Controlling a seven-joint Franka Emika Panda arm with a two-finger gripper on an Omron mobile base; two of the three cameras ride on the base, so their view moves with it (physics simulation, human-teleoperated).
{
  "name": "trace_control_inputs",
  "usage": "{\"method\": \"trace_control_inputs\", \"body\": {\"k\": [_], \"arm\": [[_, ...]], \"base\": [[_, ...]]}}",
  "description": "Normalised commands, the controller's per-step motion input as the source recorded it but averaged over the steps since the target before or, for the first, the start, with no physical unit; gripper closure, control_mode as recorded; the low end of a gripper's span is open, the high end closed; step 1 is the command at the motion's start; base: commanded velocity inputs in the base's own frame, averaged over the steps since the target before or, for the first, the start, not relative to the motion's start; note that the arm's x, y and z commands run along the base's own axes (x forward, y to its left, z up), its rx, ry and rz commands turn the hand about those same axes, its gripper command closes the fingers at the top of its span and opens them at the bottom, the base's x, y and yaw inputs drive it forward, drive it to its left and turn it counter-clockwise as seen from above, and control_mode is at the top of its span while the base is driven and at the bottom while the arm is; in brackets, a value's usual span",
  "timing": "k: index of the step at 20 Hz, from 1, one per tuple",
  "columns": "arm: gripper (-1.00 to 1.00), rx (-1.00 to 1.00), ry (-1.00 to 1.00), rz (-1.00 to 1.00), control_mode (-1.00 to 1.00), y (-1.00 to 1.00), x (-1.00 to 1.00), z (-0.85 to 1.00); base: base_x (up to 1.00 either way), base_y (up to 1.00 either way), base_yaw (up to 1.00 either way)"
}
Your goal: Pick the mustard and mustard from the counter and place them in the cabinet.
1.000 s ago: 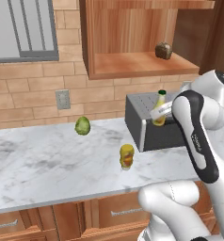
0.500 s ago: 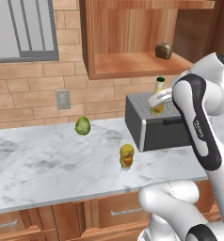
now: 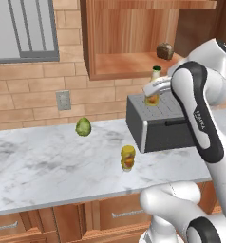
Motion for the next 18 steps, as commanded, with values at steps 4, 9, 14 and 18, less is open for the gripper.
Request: {"method": "trace_control_inputs", "body": {"k": [4, 9, 14, 18], "arm": [[1.0, 0.04, -0.01, 0.0, -1.0, 0.16, 0.0, 0.31], [1.0, 0.03, -0.01, 0.0, -1.0, 0.1, 0.0, 0.31], [1.0, 0.02, -0.01, 0.0, -1.0, 0.08, 0.02, 0.18], [1.0, 0.01, -0.02, 0.0, -1.0, 0.06, 0.05, 0.04]], "base": [[0.0, 0.0, 0.0], [0.0, 0.0, 0.0], [0.0, 0.0, 0.0], [0.0, 0.0, 0.0]]}}
